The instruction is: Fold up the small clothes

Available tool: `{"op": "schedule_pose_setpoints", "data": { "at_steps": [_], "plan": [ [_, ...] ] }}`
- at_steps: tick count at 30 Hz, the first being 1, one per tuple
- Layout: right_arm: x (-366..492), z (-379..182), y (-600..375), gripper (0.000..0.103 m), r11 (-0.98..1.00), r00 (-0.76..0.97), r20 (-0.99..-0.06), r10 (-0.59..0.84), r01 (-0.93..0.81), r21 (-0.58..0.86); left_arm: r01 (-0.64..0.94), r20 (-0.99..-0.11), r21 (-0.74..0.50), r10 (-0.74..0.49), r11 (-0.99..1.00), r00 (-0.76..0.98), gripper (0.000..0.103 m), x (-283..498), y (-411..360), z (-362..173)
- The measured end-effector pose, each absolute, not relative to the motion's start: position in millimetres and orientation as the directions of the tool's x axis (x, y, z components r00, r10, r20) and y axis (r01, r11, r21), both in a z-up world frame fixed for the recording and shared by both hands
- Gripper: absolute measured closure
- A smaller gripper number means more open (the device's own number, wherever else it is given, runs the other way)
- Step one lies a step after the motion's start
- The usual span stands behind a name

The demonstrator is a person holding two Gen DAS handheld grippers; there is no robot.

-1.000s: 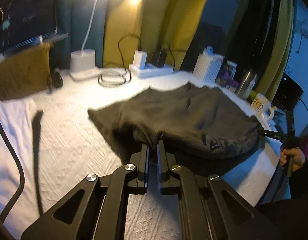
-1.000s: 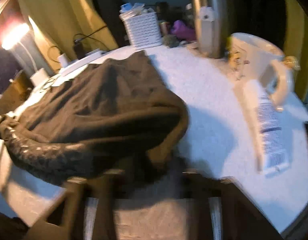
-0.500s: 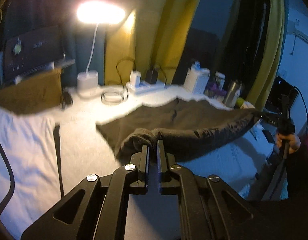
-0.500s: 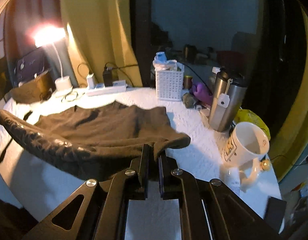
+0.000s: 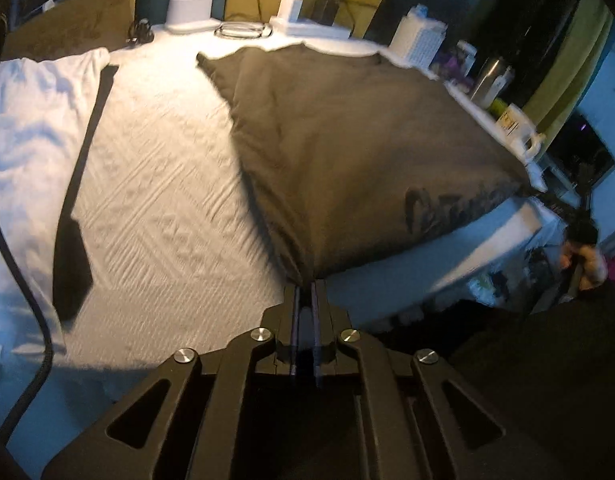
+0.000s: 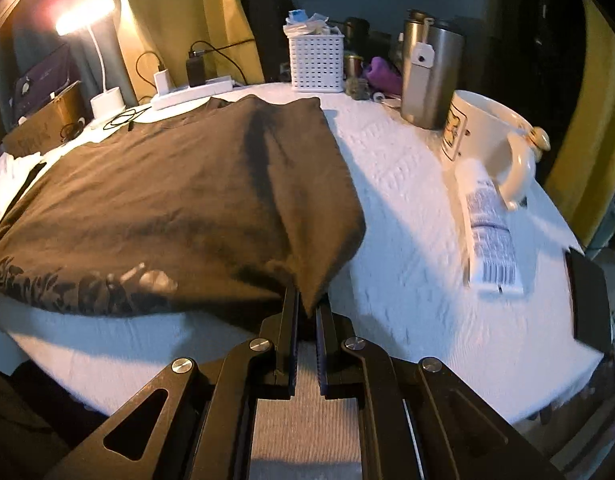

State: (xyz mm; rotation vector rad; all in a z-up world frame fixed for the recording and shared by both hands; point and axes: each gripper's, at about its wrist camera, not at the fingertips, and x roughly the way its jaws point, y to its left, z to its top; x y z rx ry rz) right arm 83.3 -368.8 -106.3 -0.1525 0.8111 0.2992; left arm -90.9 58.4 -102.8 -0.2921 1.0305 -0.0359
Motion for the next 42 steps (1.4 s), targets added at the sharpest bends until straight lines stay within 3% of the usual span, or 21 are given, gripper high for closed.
{"op": "schedule_pose_setpoints", "data": {
  "at_steps": [9,13,14,15,16,18,29,36,42],
  "plan": [
    [77.9,-106.1,-375.4,0.093,0.952,0.636,-0.753,0.172,-0.304,-0.040,-0.155,-0.848,-0.257,-0.145,0.954,0.509,0.100,-97.6,79.6,-94.4],
    [79.0,-103.2,-377.7,0.029,0.960,0.665,-0.746,0.030,-0.228,-0.164,-0.187,-0.840,-0.249,-0.116,0.950,0.530,0.097,-94.0,94.1,-83.5],
    [79.6,-101.3,-381.4,0.028,0.963,0.669,-0.742,0.030,-0.218,-0.157,-0.197,-0.840,-0.243,-0.104,0.950,0.533,0.093,-90.4,95.7,-83.1],
    [81.2,-99.2,-385.5,0.028,0.968,0.668,-0.743,0.042,-0.213,-0.136,-0.212,-0.840,-0.234,-0.088,0.949,0.535,0.075,-84.9,97.4,-83.2],
    [83.4,-98.0,-387.9,0.028,0.969,0.667,-0.744,0.043,-0.209,-0.131,-0.222,-0.839,-0.233,-0.081,0.947,0.539,0.050,-80.2,98.6,-83.1],
    [87.0,-92.8,-388.9,0.028,0.969,0.679,-0.734,0.026,-0.198,-0.149,-0.238,-0.818,-0.262,-0.085,0.935,0.568,0.040,-71.2,102.8,-81.6],
    [138.0,-60.2,-364.5,0.028,0.960,0.723,-0.686,0.081,-0.242,-0.142,-0.260,-0.800,-0.217,-0.019,0.941,0.599,0.040,2.9,113.0,-76.6],
    [183.9,-60.7,-335.6,0.028,0.946,0.702,-0.704,0.107,-0.291,-0.146,-0.295,-0.811,-0.144,0.058,0.944,0.582,0.040,46.8,124.1,-84.8],
    [218.0,-63.4,-315.1,0.028,0.935,0.679,-0.724,0.120,-0.323,-0.148,-0.318,-0.817,-0.152,0.062,0.936,0.574,0.040,85.5,140.1,-97.5]
  ]
}}
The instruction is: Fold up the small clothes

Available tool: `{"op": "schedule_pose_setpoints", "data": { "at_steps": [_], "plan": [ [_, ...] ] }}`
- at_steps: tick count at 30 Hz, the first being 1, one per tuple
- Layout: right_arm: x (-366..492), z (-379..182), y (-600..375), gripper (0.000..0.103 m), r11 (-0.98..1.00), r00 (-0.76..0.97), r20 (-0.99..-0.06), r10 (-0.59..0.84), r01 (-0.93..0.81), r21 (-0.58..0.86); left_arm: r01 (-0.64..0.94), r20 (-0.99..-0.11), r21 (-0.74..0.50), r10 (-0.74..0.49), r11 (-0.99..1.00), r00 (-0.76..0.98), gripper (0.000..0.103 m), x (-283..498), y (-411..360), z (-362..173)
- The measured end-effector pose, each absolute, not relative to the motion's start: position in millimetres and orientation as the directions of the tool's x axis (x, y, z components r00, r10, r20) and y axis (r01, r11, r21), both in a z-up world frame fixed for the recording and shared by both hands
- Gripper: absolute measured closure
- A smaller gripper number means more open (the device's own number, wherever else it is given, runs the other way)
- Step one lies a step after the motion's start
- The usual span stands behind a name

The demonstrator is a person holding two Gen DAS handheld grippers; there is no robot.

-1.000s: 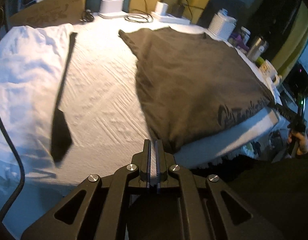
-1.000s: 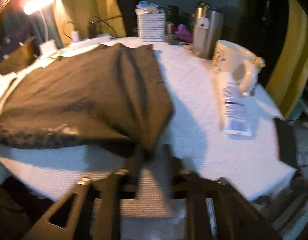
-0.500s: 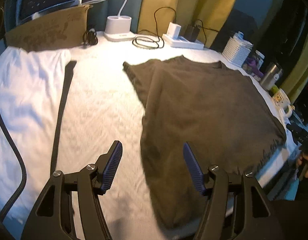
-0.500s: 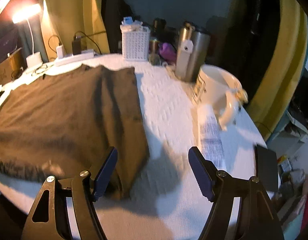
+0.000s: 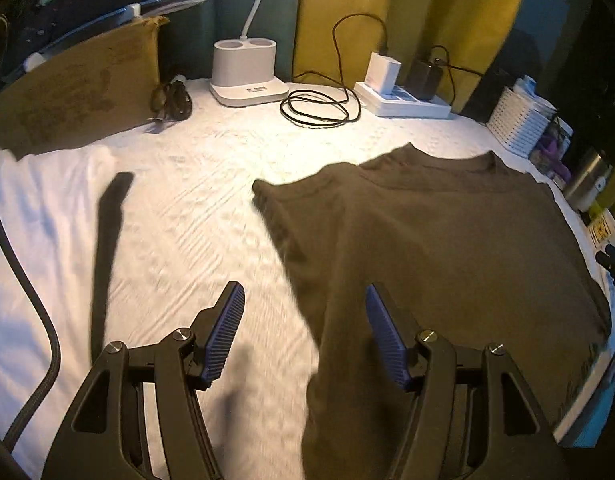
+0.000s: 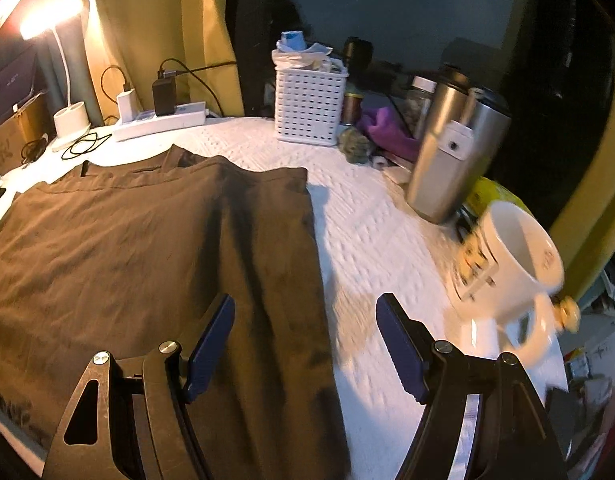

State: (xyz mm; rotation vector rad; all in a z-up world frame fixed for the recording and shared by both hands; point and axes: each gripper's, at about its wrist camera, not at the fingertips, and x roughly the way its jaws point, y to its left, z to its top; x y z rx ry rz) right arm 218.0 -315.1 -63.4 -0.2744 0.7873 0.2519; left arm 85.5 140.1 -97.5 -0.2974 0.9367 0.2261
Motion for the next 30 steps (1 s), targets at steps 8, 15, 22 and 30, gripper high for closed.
{"op": "schedule_pose_setpoints", "data": {
  "at_steps": [8,15,22,30],
  "plan": [
    [258.2,-66.5,-297.6,0.028,0.921,0.672,-0.729,0.132,-0.355,-0.160,-0.323,-0.809,-0.166,0.059,0.932,0.585,0.040,125.4,160.2,-110.8],
    [300.8,-73.5,-292.9,0.028,0.920,0.659,-0.734,0.166,-0.372,-0.126,-0.311,-0.812,-0.107,0.098,0.944,0.575,0.086,140.6,162.6,-119.1],
    [352.3,-91.2,-287.6,0.046,0.919,0.606,-0.760,0.233,-0.393,-0.031,-0.316,-0.796,0.006,0.196,0.949,0.573,0.101,145.6,167.3,-115.6],
    [385.2,-109.5,-261.8,0.089,0.897,0.582,-0.784,0.217,-0.436,-0.075,-0.288,-0.778,0.069,0.232,0.955,0.584,0.101,166.8,176.7,-107.8]
  ]
}}
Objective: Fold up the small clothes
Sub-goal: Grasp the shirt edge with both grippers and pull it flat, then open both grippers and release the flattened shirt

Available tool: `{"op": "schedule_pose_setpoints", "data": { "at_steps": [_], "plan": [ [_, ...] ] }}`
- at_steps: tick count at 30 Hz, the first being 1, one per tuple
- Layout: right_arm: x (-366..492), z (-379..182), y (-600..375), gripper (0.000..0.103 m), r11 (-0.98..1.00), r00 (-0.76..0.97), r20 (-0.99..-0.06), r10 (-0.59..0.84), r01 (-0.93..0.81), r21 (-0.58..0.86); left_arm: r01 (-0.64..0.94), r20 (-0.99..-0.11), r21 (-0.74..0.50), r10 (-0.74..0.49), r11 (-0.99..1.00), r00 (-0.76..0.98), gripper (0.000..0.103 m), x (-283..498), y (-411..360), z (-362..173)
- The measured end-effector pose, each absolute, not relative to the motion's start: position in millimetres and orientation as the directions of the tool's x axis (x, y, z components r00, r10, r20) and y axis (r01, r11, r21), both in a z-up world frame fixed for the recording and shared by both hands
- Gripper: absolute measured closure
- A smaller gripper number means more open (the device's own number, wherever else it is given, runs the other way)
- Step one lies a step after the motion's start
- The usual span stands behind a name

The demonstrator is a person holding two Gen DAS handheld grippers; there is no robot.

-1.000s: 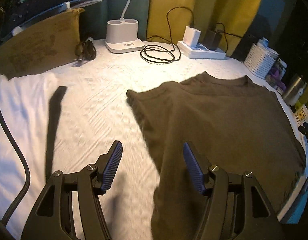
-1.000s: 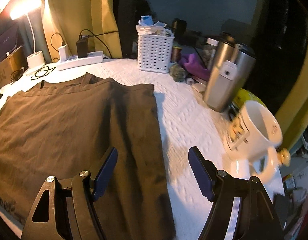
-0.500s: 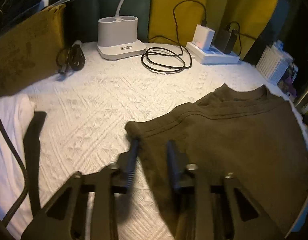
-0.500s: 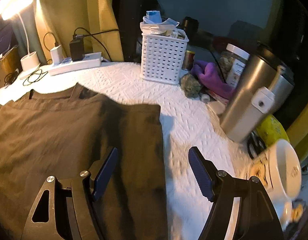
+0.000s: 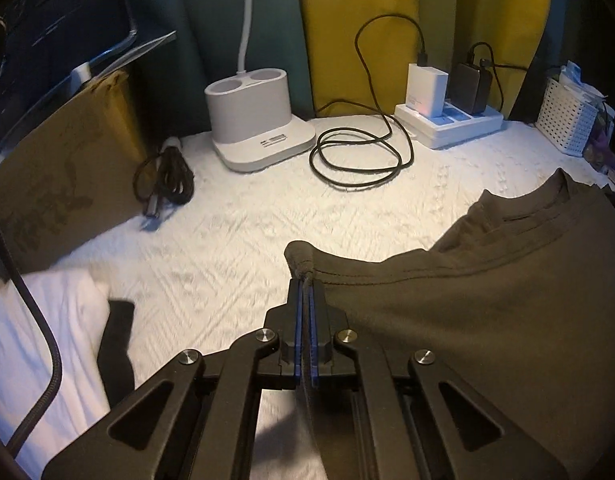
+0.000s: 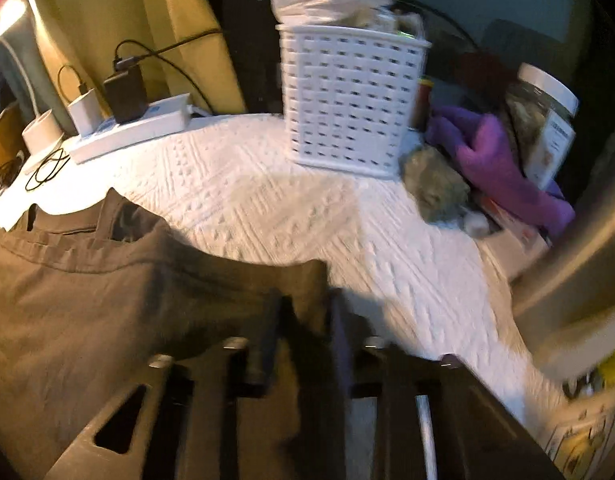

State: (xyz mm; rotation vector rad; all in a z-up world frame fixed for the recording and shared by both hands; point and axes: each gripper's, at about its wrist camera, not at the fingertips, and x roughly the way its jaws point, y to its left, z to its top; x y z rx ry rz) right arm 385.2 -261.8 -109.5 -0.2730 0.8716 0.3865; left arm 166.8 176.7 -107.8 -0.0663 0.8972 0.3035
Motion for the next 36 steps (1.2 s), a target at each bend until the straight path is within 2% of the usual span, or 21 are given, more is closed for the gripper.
{"op": "schedule_pose_setpoints", "data": {
  "at_steps": [2,6,11,14,17,20,21,22,23,24,25,36],
  "plan": [
    [390.8,-109.8,-255.9,0.094,0.892,0.597,-0.778,0.195,-0.437,-0.111,-0.281,-0.777,0.078,0.235,0.957,0.584,0.101,172.2,176.4,-109.9],
    [400.6,-106.7,-248.7,0.096,0.883,0.630,-0.764,0.137,-0.428,-0.195,-0.285,-0.786,0.085,0.240,0.955,0.570,0.101,174.0,178.6,-117.6],
    [405.9,-103.6,-260.0,0.096,0.894,0.644,-0.756,0.121,-0.401,-0.199,-0.290,-0.793,0.075,0.233,0.954,0.563,0.101,169.6,181.2,-121.1],
    [411.6,-109.7,-265.3,0.096,0.897,0.659,-0.750,0.065,-0.367,-0.245,-0.290,-0.802,0.072,0.228,0.954,0.552,0.100,170.0,180.5,-119.0],
    [412.8,-106.7,-272.2,0.096,0.909,0.644,-0.761,0.079,-0.360,-0.210,-0.306,-0.805,0.058,0.225,0.950,0.549,0.099,164.4,180.0,-111.0],
    [403.6,-99.1,-277.2,0.096,0.906,0.636,-0.769,0.065,-0.361,-0.221,-0.319,-0.784,0.057,0.240,0.946,0.572,0.093,152.7,175.8,-98.2],
    [400.1,-97.3,-278.6,0.096,0.904,0.634,-0.771,0.062,-0.363,-0.226,-0.318,-0.771,0.052,0.240,0.947,0.590,0.087,147.4,173.4,-93.2],
    [394.6,-94.8,-280.7,0.096,0.901,0.634,-0.772,0.057,-0.365,-0.233,-0.319,-0.764,0.044,0.238,0.947,0.600,0.076,142.4,170.6,-88.4],
    [388.1,-94.0,-284.5,0.095,0.899,0.632,-0.773,0.053,-0.368,-0.239,-0.313,-0.753,0.029,0.227,0.949,0.618,0.069,135.0,165.4,-81.8],
    [383.4,-92.3,-285.8,0.095,0.897,0.631,-0.774,0.048,-0.369,-0.245,-0.305,-0.744,0.018,0.216,0.952,0.632,0.056,129.9,161.1,-77.3],
    [378.7,-90.8,-287.1,0.095,0.895,0.632,-0.774,0.041,-0.368,-0.252,-0.294,-0.736,0.007,0.204,0.956,0.646,0.052,124.9,156.1,-73.2],
    [305.6,-85.4,-310.2,0.094,0.900,0.602,-0.798,0.043,-0.369,-0.230,-0.122,-0.741,-0.112,-0.001,0.986,0.672,0.052,85.9,75.3,-72.7]
  ]
}}
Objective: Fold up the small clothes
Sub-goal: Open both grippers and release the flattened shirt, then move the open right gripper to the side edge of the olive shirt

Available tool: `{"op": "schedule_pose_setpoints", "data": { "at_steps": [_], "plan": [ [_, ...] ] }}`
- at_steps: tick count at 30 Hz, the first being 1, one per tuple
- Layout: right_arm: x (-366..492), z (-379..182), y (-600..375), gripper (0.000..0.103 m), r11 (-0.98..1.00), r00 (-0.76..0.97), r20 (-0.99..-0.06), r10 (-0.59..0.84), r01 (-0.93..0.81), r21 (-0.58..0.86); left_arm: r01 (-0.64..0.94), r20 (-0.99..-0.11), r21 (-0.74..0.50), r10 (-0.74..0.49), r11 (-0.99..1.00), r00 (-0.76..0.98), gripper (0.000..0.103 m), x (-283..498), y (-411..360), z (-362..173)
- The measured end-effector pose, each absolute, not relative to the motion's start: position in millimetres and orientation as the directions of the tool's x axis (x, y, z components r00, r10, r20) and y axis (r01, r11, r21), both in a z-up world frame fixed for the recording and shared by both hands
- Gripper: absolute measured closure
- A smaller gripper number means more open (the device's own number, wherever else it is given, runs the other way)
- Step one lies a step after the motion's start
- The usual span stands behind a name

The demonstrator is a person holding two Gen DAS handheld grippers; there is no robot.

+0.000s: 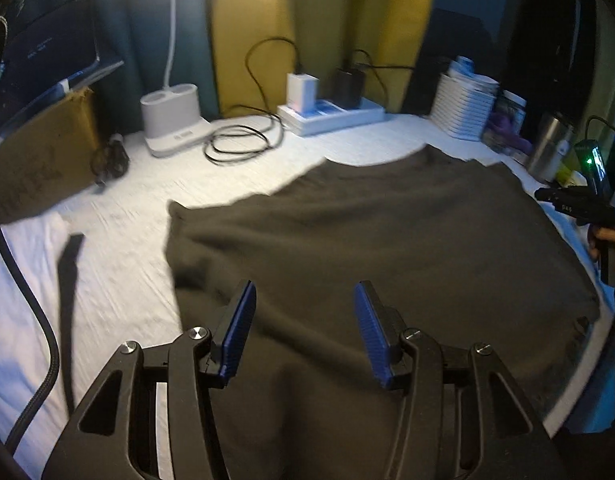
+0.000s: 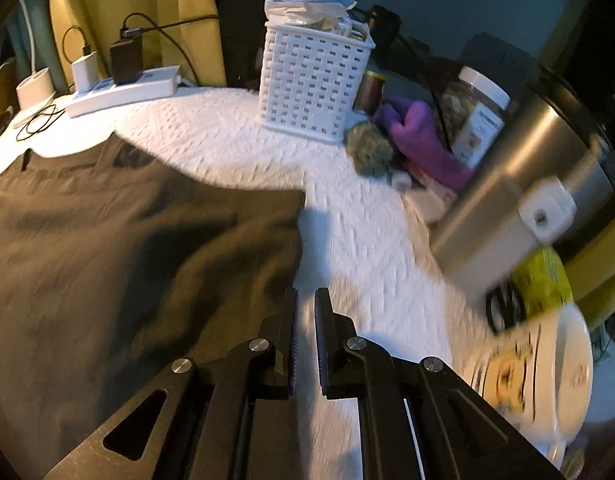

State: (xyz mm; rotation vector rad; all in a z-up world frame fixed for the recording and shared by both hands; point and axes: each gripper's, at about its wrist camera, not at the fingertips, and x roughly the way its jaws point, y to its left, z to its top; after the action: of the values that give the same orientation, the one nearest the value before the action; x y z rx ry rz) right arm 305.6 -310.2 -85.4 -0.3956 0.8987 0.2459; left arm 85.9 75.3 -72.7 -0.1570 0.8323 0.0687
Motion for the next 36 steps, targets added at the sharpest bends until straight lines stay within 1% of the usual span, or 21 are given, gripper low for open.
{"op": "schedule_pose_setpoints", "data": {
  "at_steps": [4,6,7,8,9,12,17,22,24,28,36],
  "plan": [
    [273.5,-87.6,-312.1,0.093,0.906,0.593,-0.804,0.051,-0.367,-0.213,-0.100,-0.737,-0.152,-0.046,0.983,0.674,0.052,73.8,60.0,-74.5],
    [255.9,-87.5,-316.6,0.088,0.916,0.592,-0.804,0.048,-0.346,-0.200,-0.088,-0.736,-0.171,-0.067,0.981,0.674,0.052,68.4,53.5,-75.2],
    [246.1,-87.7,-321.2,0.067,0.925,0.593,-0.804,0.045,-0.328,-0.190,-0.076,-0.733,-0.182,-0.083,0.980,0.676,0.052,64.8,49.1,-76.1],
    [240.0,-88.4,-324.9,0.019,0.931,0.591,-0.805,0.045,-0.318,-0.181,-0.064,-0.732,-0.189,-0.097,0.980,0.675,0.052,61.7,44.6,-77.4],
    [228.9,-90.0,-329.7,0.000,0.938,0.590,-0.806,0.048,-0.304,-0.167,-0.051,-0.734,-0.195,-0.111,0.980,0.670,0.052,59.0,40.5,-79.2],
    [195.4,-93.9,-343.0,0.000,0.952,0.580,-0.812,0.057,-0.277,-0.131,-0.017,-0.744,-0.200,-0.141,0.980,0.653,0.052,50.8,29.3,-86.3],
    [158.5,-95.2,-367.1,0.000,0.977,0.587,-0.809,0.032,-0.190,-0.099,-0.026,-0.750,-0.215,-0.148,0.976,0.644,0.052,40.9,33.0,-91.5],
    [126.0,-87.6,-384.4,0.000,0.994,0.598,-0.799,0.065,-0.110,-0.001,-0.029,-0.749,-0.218,-0.148,0.976,0.645,0.052,31.9,38.8,-91.5],
    [112.0,-86.5,-382.7,0.000,0.994,0.596,-0.797,0.097,-0.106,0.041,-0.033,-0.747,-0.225,-0.151,0.974,0.648,0.052,28.8,41.7,-91.6],
    [91.1,-87.8,-367.6,0.000,0.989,0.580,-0.803,0.137,-0.132,0.073,-0.047,-0.747,-0.232,-0.147,0.972,0.648,0.052,23.2,48.4,-91.6],
    [77.1,-95.7,-324.6,0.000,0.969,0.524,-0.817,0.240,-0.186,0.165,-0.079,-0.721,-0.236,-0.120,0.969,0.682,0.052,9.8,74.5,-83.4]
  ]
}}
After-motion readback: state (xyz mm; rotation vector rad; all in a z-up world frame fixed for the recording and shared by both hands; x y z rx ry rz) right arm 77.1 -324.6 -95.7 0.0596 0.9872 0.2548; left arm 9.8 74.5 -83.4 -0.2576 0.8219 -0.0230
